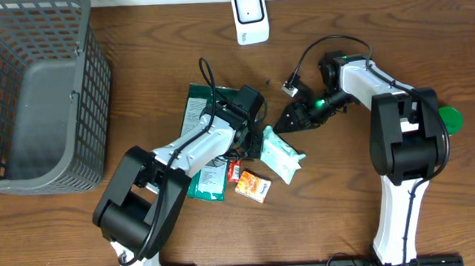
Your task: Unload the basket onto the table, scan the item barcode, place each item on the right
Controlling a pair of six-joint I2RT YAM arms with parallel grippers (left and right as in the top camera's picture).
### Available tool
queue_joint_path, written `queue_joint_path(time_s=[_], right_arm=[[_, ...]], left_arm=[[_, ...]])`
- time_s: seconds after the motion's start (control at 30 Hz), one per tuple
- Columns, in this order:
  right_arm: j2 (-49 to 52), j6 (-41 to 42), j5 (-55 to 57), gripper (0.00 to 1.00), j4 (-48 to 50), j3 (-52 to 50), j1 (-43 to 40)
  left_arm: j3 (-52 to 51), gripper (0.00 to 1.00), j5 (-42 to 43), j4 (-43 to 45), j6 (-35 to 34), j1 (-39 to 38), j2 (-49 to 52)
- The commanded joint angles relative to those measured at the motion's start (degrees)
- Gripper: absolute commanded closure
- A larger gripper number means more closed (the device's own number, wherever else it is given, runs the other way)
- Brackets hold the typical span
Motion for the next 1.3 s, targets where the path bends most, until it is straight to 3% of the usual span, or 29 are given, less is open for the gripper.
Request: queue_joint_path(time_s=[0.0, 0.2, 0.77, 1.27], right_arm=[[0.83, 0.44, 7.82, 0.41, -0.83, -0.48, 1.7], [0.83, 0.46, 8.55, 0.41, -4.57, -0.48, 1.84], [0.83, 5.68, 12.96, 0.33, -4.02, -3.65, 0.02], [0.83, 6.82, 9.07, 0.41, -0.68, -8.81, 0.02]], left_arm=[[-0.68, 0.84, 1.51, 1.7, -0.74, 0.09, 2.01], [-0.68, 0.84, 1.49, 5.33, -0.79, 0.09, 2.19], [0.52, 0.85, 2.58, 3.5, -0.74, 0.52, -3.56], [-0.98, 0.85, 2.6, 3.45, -1.64, -1.88, 0.48]])
